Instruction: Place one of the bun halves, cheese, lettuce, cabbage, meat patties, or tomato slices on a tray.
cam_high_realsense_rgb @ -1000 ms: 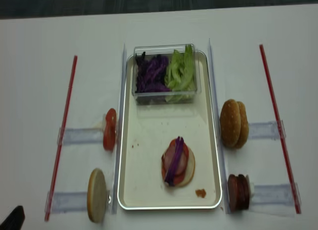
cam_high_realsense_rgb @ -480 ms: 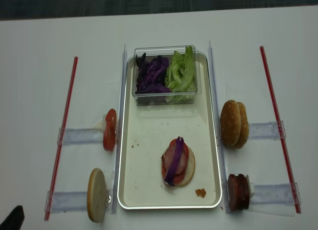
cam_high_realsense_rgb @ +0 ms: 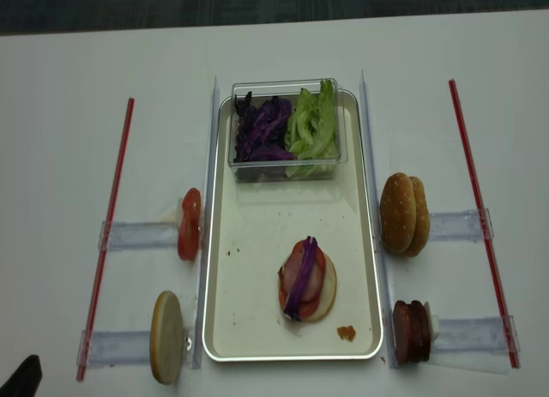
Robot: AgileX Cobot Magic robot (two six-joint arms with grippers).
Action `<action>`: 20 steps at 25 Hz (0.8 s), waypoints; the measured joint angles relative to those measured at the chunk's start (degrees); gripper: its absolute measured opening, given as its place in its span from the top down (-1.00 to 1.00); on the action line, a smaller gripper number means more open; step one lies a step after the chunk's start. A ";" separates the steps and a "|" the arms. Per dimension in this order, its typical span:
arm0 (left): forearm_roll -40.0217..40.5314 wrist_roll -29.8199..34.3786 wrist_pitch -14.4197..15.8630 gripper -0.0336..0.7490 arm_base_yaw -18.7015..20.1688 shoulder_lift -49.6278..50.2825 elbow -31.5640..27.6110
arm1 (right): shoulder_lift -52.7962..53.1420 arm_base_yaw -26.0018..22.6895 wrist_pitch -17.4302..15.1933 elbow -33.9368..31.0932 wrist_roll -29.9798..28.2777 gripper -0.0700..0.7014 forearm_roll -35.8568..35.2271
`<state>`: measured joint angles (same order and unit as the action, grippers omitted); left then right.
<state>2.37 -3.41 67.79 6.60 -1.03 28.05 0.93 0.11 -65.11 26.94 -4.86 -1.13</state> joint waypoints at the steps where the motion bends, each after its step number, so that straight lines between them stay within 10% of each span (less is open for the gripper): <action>1: 0.00 0.00 0.00 -0.17 0.00 0.00 0.00 | 0.00 0.00 0.00 0.00 0.00 -0.98 0.00; 20: 0.00 0.00 0.00 -0.17 0.00 0.00 0.00 | 0.00 -0.11 0.00 0.00 0.11 -0.98 0.00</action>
<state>2.37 -3.41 67.79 6.60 -1.03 28.05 0.93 0.00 -65.11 26.94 -4.74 -1.13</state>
